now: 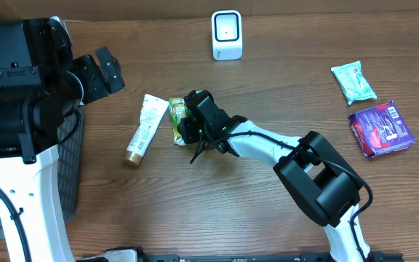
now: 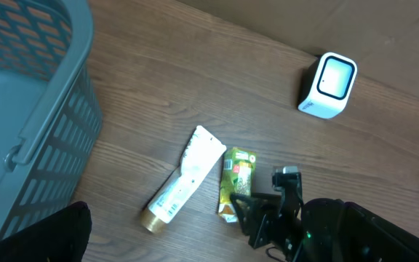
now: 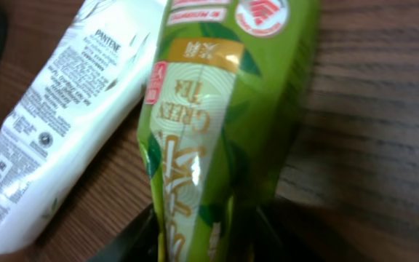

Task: Scan the item barcode
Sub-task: 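Move the right gripper to the green tea pouch and grasp it, then lift the green tea pouch and hold it before the white scanner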

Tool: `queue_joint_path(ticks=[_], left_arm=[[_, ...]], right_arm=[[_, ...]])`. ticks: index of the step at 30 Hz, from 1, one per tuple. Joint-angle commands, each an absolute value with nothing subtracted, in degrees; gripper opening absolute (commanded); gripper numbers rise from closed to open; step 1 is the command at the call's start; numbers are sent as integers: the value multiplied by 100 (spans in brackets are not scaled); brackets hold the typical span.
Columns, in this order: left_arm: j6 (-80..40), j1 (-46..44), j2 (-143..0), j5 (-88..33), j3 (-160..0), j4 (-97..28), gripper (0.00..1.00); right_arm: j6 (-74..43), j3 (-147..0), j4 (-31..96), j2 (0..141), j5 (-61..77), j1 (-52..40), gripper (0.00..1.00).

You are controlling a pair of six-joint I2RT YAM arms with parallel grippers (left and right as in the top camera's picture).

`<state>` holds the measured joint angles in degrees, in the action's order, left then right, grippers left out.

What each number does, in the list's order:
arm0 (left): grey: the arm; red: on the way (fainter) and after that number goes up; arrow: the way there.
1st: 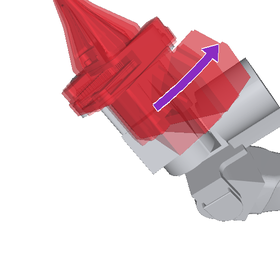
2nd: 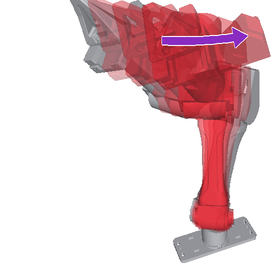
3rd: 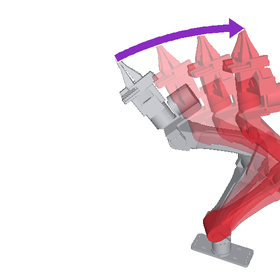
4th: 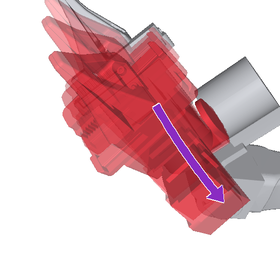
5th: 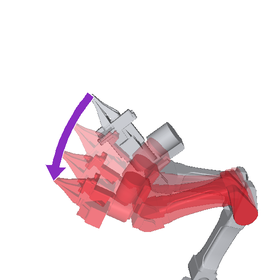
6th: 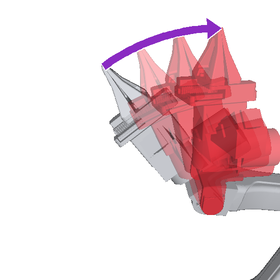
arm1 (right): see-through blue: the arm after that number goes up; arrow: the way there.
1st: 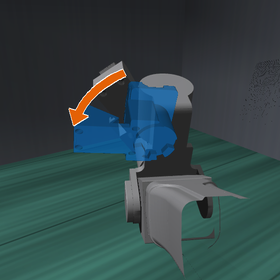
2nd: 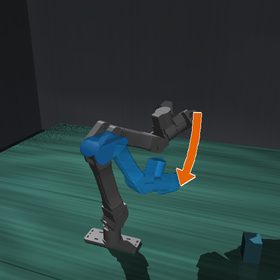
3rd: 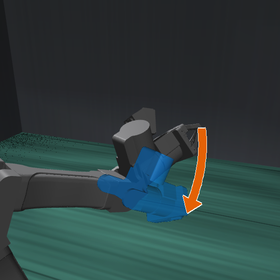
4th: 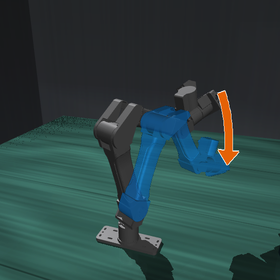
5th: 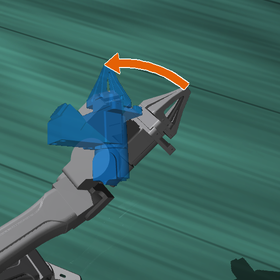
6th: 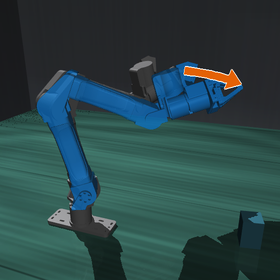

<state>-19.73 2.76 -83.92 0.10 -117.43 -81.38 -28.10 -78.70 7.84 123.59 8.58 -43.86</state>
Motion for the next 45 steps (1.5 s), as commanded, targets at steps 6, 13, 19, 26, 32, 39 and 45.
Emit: queue_joint_path(ticks=[6, 13, 19, 26, 32, 39, 45], left_arm=[[-1927, 298, -8409, 58, -11817, -8125, 100], [-1929, 298, -8409, 58, -11817, -8123, 100], [-1929, 298, -8409, 58, -11817, -8125, 100], [-1929, 298, -8409, 58, -11817, -8125, 100], [-1929, 298, -8409, 58, -11817, -8123, 100], [-1929, 298, -8409, 58, -11817, -8123, 100], [-1929, 298, -8409, 58, -11817, -8125, 100]], right_arm=[[-2849, -7948, 1280, 12057, 1636, -4001, 7], [-2539, -7948, 2008, 11218, 3083, -3201, 4], [-1588, -7948, 2375, 10287, 5625, -2294, 4], [-1170, -7948, 2908, 9430, 6512, -1758, 4], [-1190, -7948, 2622, 8783, 7588, -1406, 4], [-1570, -7948, 2281, 8381, 7832, -1011, 4], [-1997, -7948, 1959, 8346, 7411, -1013, 4]])
